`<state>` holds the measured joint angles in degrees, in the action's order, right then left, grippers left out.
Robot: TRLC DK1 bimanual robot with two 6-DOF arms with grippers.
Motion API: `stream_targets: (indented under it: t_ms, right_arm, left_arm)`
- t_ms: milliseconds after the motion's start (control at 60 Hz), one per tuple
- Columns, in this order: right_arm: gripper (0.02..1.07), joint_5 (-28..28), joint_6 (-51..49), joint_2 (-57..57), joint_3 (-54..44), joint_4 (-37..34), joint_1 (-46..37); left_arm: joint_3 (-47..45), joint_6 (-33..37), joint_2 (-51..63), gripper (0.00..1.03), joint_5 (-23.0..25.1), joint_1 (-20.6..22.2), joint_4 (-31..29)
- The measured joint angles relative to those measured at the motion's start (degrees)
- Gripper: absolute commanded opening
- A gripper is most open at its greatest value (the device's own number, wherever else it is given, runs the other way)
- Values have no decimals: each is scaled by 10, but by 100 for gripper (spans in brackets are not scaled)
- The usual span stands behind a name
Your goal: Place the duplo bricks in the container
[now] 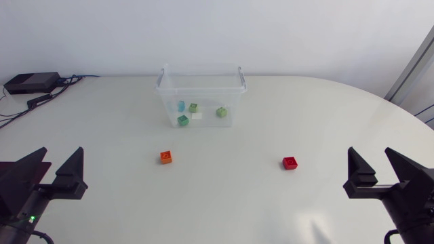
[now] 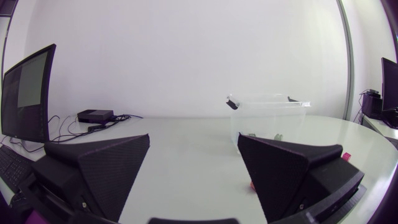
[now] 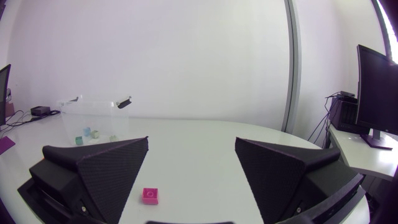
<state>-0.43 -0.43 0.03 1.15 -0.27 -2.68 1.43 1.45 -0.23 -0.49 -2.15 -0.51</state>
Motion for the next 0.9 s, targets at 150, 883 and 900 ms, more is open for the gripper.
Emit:
stream_targets:
  t_ms: [150,883,900]
  right_arm:
    - [103,0,0,0,0,0,0]
    - [103,0,0,231,201,-11,25]
    - [103,1,0,245,210,-12,27]
  left_arm:
    - [0,0,0,99,0,0,0]
    - [0,0,0,99,0,0,0]
    - [0,0,0,99,0,0,0]
